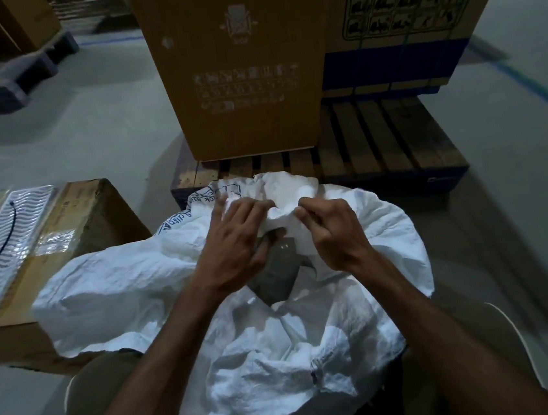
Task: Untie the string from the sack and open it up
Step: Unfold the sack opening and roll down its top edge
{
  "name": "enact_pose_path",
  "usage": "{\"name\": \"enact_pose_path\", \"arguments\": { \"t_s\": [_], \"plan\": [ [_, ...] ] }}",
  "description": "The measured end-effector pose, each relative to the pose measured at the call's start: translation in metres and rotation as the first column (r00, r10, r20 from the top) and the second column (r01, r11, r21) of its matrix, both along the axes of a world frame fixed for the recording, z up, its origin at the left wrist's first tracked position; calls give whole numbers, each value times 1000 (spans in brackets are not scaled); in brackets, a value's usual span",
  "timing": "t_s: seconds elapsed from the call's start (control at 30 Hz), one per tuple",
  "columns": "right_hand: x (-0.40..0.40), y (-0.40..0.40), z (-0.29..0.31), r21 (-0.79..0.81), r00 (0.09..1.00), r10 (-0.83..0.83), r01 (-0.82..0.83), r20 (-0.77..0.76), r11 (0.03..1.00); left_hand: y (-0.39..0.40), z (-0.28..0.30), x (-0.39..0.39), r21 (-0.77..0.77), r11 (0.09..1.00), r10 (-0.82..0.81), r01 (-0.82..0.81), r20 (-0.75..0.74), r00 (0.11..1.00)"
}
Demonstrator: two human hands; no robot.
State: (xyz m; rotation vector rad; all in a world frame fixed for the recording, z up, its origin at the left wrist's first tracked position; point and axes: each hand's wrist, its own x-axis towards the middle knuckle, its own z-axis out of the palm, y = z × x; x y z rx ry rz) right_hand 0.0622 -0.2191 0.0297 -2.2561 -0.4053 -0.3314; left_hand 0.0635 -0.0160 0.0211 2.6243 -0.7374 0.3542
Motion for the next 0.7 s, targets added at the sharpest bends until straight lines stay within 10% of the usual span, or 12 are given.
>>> {"name": "enact_pose_path", "arguments": {
  "t_s": [0.17,0.33,0.47,0.57,0.7],
  "plan": [
    [2,3,6,151,984,26,1,-177,989,-8,-4,-1,-225,974,2,-38,-157,988],
    [-3,-1,-11,-294,996,-76,88,50,952,-3,12,11,-461,761,152,-457,-557,816],
    [0,0,-21,-276,989,-139,146,45,950,-7,26,12,-587,579,10,-566,-689,725],
    [1,-1,-18,-74,992,-119,116,-32,990,-7,17,10,-509,740,51,-439,-609,792],
    [3,-5,0,86,985,-97,110,-143,990,-7,2,-2,-7,999,38,-38,-23,999]
  ]
}}
